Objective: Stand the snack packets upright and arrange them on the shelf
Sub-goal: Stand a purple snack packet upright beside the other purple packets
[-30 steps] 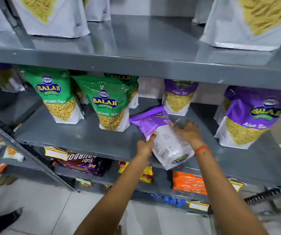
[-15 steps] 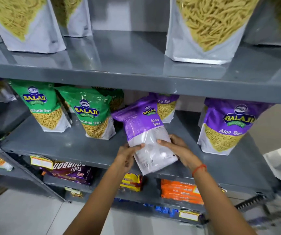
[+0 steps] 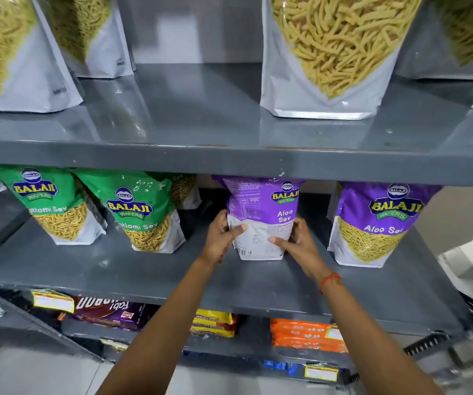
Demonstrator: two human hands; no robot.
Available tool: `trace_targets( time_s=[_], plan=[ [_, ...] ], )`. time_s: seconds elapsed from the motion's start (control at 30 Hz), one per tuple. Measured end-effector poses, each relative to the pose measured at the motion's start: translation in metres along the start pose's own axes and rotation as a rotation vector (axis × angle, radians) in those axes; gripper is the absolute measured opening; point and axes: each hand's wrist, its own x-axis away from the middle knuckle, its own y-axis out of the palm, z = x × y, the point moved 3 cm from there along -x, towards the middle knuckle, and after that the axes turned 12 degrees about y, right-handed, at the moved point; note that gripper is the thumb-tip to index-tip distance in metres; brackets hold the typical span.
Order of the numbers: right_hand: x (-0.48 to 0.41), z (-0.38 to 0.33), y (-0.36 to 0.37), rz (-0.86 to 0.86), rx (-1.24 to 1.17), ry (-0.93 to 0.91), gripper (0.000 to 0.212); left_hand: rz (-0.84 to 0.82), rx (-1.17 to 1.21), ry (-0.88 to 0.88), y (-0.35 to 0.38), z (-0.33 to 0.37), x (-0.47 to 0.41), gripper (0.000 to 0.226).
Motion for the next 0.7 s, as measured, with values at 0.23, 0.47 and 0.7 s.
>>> trace_targets(
  time_s=[0.23,0.47,0.7],
  plan=[
    [-0.015,-0.021,-0.006,0.131,-0.298,0.176,0.033,0.291,-0.432,0.275,0.042,-0.022,0.066,0.031],
    [-0.004,-0.014,-0.003,0.090,-0.128,0.174,0.028,0.217,-0.401,0.155,0.060,-0.026,0.070,0.074],
    [0.021,0.005,0.020,-0.049,-0.044,0.106,0.043,0.216,-0.366,0.085,0.050,-0.022,0.056,0.080]
  ],
)
